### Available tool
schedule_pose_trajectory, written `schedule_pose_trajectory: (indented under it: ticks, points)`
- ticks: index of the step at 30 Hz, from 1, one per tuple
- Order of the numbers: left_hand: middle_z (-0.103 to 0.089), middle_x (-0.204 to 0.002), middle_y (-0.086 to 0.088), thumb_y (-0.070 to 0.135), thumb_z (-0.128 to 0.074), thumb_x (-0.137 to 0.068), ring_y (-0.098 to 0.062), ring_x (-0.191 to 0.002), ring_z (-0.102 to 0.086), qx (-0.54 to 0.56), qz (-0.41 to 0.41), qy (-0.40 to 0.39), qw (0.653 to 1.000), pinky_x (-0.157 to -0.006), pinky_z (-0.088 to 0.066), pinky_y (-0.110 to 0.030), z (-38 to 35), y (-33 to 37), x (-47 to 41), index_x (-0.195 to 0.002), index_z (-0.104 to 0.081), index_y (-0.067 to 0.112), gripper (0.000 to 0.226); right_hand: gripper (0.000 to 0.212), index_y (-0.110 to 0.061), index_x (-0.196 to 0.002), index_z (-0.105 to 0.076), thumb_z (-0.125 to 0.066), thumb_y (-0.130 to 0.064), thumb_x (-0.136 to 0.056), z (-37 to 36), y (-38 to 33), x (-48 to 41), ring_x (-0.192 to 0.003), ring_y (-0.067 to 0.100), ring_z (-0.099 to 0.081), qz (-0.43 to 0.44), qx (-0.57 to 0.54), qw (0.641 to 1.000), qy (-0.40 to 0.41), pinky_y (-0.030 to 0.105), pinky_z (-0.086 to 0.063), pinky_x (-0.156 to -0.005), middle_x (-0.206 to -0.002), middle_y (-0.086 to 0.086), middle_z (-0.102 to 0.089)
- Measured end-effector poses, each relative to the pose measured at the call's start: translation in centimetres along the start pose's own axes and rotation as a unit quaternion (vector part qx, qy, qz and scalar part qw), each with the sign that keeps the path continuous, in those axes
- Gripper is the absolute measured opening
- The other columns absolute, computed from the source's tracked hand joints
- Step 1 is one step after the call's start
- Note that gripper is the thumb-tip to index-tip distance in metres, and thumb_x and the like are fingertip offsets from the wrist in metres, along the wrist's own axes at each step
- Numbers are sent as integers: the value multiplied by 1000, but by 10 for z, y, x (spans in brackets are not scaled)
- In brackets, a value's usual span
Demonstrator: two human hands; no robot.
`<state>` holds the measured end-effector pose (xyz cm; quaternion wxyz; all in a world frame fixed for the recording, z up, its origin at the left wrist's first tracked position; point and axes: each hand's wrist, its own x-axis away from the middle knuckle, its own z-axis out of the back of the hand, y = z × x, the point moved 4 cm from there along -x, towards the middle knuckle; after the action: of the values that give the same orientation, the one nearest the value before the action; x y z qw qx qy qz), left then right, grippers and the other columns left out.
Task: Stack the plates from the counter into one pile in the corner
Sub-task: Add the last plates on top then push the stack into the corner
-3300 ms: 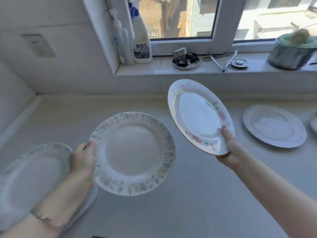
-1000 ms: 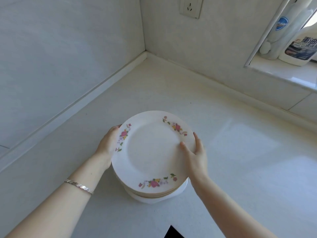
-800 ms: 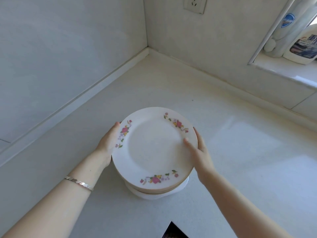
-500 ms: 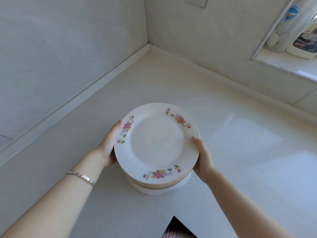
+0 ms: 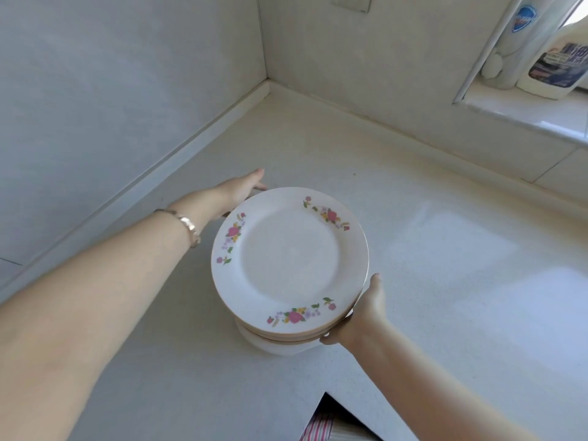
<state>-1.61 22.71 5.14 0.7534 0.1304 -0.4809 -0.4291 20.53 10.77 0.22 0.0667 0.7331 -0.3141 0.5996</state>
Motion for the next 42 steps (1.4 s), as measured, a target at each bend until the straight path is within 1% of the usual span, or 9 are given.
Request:
schedule_pose_trajectory:
  ticks: [5,10,17,20,23,26,30,36,42]
  points:
    - [-34,-152,-11,60,-17,-93,-27,-140,-34,-150,35,-21,988,-117,-23,-41,-15,14,-12,-143,-38,11,73,45,-20,-82,-58,-30,-53,-93,-2,8,-4,-86,24,-58,34,-22,999,-18,39,-46,-95,-84,3,-61]
    - [-35,-151,-14,47,-22,-98,-28,-139,-35,-154,22,6,988,-116,-26,-38,-17,11,-21,-142,-38,5,63,37,-20,-67,-53,-36,-39,-94,-1,6,-6,-64,19,-52,49,-6,999,-10,30,-42,-58,-52,-1,-62]
    - [-34,-151,-19,44,-16,-99,-31,-139,-34,-229,-7,36,973,-111,-28,-34,-18,20,-18,-141,-37,-1,64,37,-14,-73,-51,-37,-41,-94,11,-7,-13,-58,18,-42,23,68,997,-12,29,-38,-56,-48,3,-52]
    - [-58,-126,-25,37,-23,-100,-35,-112,-55,-305,-112,109,939,-90,-40,-35,-31,50,-2,-108,-60,3,51,43,-7,-114,-53,-44,-43,-92,31,-28,-14,-85,23,-52,38,147,988,14,35,-44,-88,-90,11,-55]
    - [-63,-114,-20,25,-37,-96,-36,-103,-58,-290,-240,161,912,-86,-44,-36,-66,91,16,-109,-60,9,31,23,-8,-104,-58,-49,-26,-93,61,-61,-9,-90,22,-59,108,219,970,17,34,-43,-92,-88,7,-63]
    - [-68,-91,-14,16,-44,-92,-32,-88,-62,-196,-312,88,926,-80,-47,-35,-127,129,36,-119,-56,15,29,11,-9,-92,-60,-52,-16,-92,106,-95,9,-82,20,-65,141,215,966,14,33,-48,-89,-86,10,-67]
    - [-58,-61,-2,10,-42,-92,-15,-52,-55,-99,-269,-112,952,-47,-42,-16,-234,165,59,-71,-54,17,25,10,-9,-94,-60,-51,-14,-92,196,-133,29,-80,20,-64,189,188,961,69,33,-49,-87,-84,10,-67]
    - [-60,-68,0,13,-40,-90,-21,-69,-58,-190,-278,-203,920,-68,-46,-26,-386,205,105,-77,-54,18,19,9,-12,-98,-55,-48,-16,-94,358,-172,56,-74,14,-60,234,188,940,164,23,-44,-72,-81,4,-63]
    - [-65,-72,2,18,-42,-89,-19,-73,-62,-250,-258,-225,906,-75,-49,-28,-528,236,143,-77,-55,23,18,22,-7,-113,-53,-47,-17,-95,544,-197,66,-96,24,-54,202,47,949,237,36,-38,-87,-97,12,-58]
